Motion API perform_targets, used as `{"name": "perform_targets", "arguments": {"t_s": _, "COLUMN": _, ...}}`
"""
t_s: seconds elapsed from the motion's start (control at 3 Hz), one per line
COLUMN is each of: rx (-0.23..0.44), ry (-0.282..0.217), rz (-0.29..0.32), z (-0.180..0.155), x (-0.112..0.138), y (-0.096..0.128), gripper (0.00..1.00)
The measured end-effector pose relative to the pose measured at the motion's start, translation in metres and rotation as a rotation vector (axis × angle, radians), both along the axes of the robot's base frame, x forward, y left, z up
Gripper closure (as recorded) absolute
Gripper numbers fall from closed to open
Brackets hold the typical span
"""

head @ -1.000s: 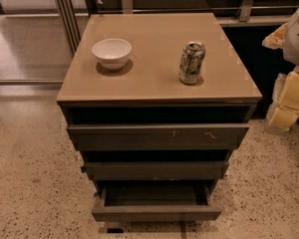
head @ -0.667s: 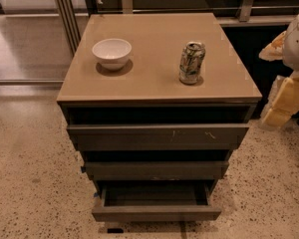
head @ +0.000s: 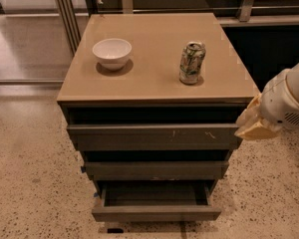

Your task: Close bottom drawer

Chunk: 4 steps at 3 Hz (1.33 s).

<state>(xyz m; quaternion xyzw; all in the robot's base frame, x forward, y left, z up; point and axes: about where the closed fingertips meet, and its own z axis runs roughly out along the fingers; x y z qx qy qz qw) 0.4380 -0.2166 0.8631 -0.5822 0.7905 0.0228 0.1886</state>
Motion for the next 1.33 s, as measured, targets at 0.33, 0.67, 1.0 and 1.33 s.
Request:
{"name": "perform_targets", "arguments": {"t_s": 0.33, "rx": 0.090, "ry": 0.069, "rz": -0.004, "z": -0.077, "x": -0.006, "y": 0.001, "gripper": 0.88}}
{"name": "perform_targets", "arguments": {"t_s": 0.67, "rx": 0.099, "ry": 0.080, "rz": -0.007, "z": -0.088, "x": -0.005, "y": 0.001, "gripper": 1.00}}
{"name": "perform_targets", "arguments": {"t_s": 1.0, "rx": 0.099, "ry": 0.080, "rz": -0.007, "z": -0.088, "x": -0.005, "y": 0.001, "gripper": 1.00}}
{"name": "perform_targets", "arguments": {"t_s": 1.33, "rx": 0.099, "ry": 0.099, "rz": 0.010, "z": -0.136, "x": -0.018, "y": -0.005, "gripper": 1.00}}
